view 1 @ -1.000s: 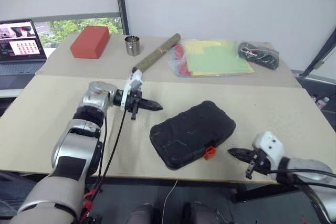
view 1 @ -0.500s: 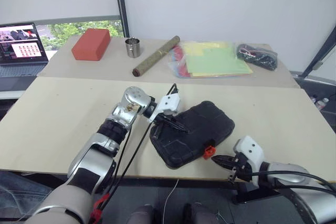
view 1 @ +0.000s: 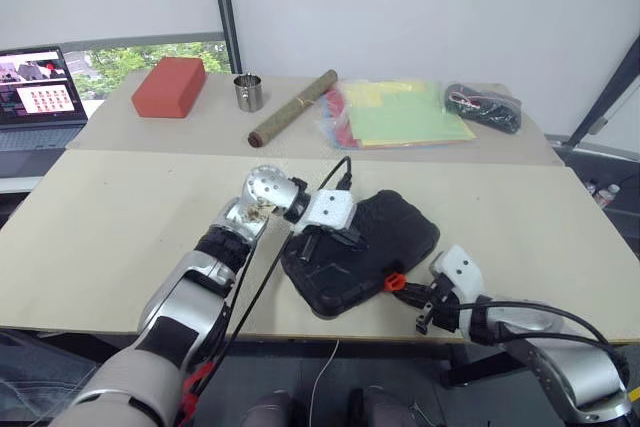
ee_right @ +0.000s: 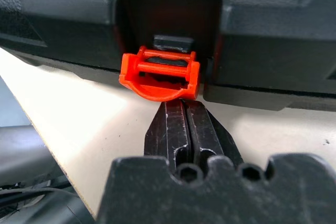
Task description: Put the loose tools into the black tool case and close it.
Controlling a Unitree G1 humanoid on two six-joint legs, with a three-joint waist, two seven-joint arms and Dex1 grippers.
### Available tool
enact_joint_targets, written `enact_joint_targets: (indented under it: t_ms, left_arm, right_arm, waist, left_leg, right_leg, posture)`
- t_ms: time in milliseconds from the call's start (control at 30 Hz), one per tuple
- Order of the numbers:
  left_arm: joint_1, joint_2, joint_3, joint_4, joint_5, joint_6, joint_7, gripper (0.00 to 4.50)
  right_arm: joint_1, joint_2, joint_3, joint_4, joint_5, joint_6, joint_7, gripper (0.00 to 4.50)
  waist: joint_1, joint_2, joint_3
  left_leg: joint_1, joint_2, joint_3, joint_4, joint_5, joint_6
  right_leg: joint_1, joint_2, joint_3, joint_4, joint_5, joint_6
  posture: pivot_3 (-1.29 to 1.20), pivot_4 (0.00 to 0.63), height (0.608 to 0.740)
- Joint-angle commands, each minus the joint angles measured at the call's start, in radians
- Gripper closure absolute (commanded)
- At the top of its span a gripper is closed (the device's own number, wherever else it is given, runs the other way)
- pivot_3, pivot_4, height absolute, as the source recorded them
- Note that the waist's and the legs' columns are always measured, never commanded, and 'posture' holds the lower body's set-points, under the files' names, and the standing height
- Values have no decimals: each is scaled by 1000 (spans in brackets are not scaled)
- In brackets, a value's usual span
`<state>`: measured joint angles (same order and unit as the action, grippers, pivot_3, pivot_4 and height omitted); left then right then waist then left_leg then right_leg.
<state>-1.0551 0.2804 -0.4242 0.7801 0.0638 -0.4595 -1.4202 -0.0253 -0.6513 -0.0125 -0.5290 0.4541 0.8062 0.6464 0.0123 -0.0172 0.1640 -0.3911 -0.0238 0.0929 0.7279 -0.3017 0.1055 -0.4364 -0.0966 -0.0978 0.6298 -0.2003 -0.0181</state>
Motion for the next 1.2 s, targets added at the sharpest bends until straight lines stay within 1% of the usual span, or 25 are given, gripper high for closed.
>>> enact_joint_targets:
  t_ms: [33, 200, 333, 533, 700, 767, 800, 833, 867, 967, 1000, 1033, 1067, 1100, 1133, 1200]
  left_arm:
    - [39, -4, -81, 101, 108, -56, 8, 4489]
    - [31, -21, -69, 128, 101, -64, 9, 4489]
    - [37, -9, -61, 133, 96, -54, 1, 4489]
    - [56, 4, -51, 117, 86, -36, -2, 4489]
    - [83, 29, -16, 63, 53, 41, -9, 4489]
    - [97, 70, 49, 9, -21, 186, -41, 4489]
    - [103, 97, 84, -25, -61, 267, -59, 3981]
    - [111, 138, 126, -72, -111, 372, -83, 3851]
    - [122, 180, 159, -122, -152, 456, -105, 3472]
    - [166, 344, 255, -288, -288, 721, -179, 2418]
    - [188, 427, 280, -353, -357, 819, -189, 2066]
    - [210, 518, 304, -413, -431, 913, -193, 2026]
    - [253, 639, 330, -482, -526, 1006, -194, 1386]
    - [293, 726, 352, -539, -595, 1071, -194, 1273]
    - [333, 792, 369, -585, -649, 1117, -194, 1023]
    - [414, 867, 410, -647, -695, 1154, -194, 221]
  right_arm:
    - [-77, 2, -71, -126, 81, -13, 10, 4500]
    - [-88, -11, -38, -96, 47, -14, 12, 4500]
    - [-86, -26, -61, -116, 85, 4, 33, 4500]
    - [-93, -24, -57, -98, 79, -12, 34, 4500]
    - [-77, -52, -60, -118, 95, -4, 54, 4500]
    - [-19, -100, -116, -148, 131, 6, 99, 4500]
    - [10, -125, -151, -162, 151, 8, 125, 4212]
    - [42, -161, -201, -172, 177, 13, 160, 3914]
    - [69, -193, -249, -176, 197, 9, 197, 3668]
    - [122, -298, -418, -140, 257, -8, 338, 2633]
    - [128, -341, -483, -103, 274, -10, 400, 2308]
    - [126, -386, -544, -56, 283, -12, 468, 2014]
    - [119, -441, -607, 7, 294, -11, 551, 1626]
    - [113, -479, -647, 56, 301, -10, 610, 1389]
    - [108, -508, -669, 96, 306, -14, 651, 1134]
    - [98, -548, -683, 162, 303, -34, 707, 380]
  waist:
    - [-1, 0, 0]
    - [-1, 1, -2]
    - [-1, 1, -2]
    - [-4, 3, -7]
    - [-1, 8, -14]
    - [-2, 8, -15]
    - [-3, 9, -15]
    - [-7, 8, -15]
    - [-10, 8, -15]
    - [-18, 10, -13]
    - [-19, 10, -13]
    - [-17, 9, -11]
    - [-9, 8, -7]
    - [-12, 9, 3]
    - [-14, 7, 4]
    - [-10, 7, 5]
  left_leg:
    - [0, 0, 0, 0, 0, 0]
    - [1, 1, 1, 0, -1, 2]
    - [1, 1, 1, 0, -1, 2]
    - [2, 2, 2, 0, -1, 2]
    - [3, 2, 2, -1, -3, 4]
    - [2, 2, 2, -1, -3, 4]
    - [2, 2, 2, -1, -3, 4]
    - [2, 2, 2, -2, -3, 4]
    - [1, 2, 2, -2, -3, 4]
    - [0, 2, 3, -3, -3, 3]
    - [1, 3, 3, -2, -3, 2]
    - [1, 3, 3, -2, -3, 2]
    - [0, 3, 2, -2, -3, 2]
    - [-1, 3, 1, -1, -3, 2]
    - [-4, 2, 2, -1, -4, 3]
    - [-3, 2, 1, -1, -4, 2]
  right_leg:
    - [0, 0, 0, 0, 0, 0]
    - [0, 0, 0, 0, 0, 0]
    - [0, 0, 0, 0, 0, 0]
    - [1, 1, 0, 0, 0, 0]
    - [2, 1, -1, -1, 0, 0]
    - [2, 1, 0, -1, -1, 1]
    - [1, 1, 0, -2, -1, 1]
    - [1, 1, 0, -2, -1, 1]
    - [0, 2, 0, -2, -1, 1]
    - [-1, 3, 1, -2, -2, 1]
    - [-1, 4, 1, -2, -2, 1]
    - [-1, 4, 1, -2, -2, 1]
    - [0, 4, 1, -2, -2, 1]
    - [-1, 4, 1, -2, -2, 2]
    - [-4, 3, 2, -3, -2, 3]
    - [-3, 3, 2, -5, -2, 2]
  posture:
    - [0, 150, 736]
    - [0, 150, 736]
    - [0, 150, 736]
    - [0, 150, 736]
    - [0, 150, 736]
    - [0, 150, 736]
    - [0, 150, 736]
    - [0, 150, 736]
    - [0, 150, 736]
    - [0, 150, 736]
    - [0, 150, 736]
    - [0, 150, 736]
    - [0, 150, 736]
    - [0, 150, 736]
    - [0, 150, 736]
    - [0, 150, 736]
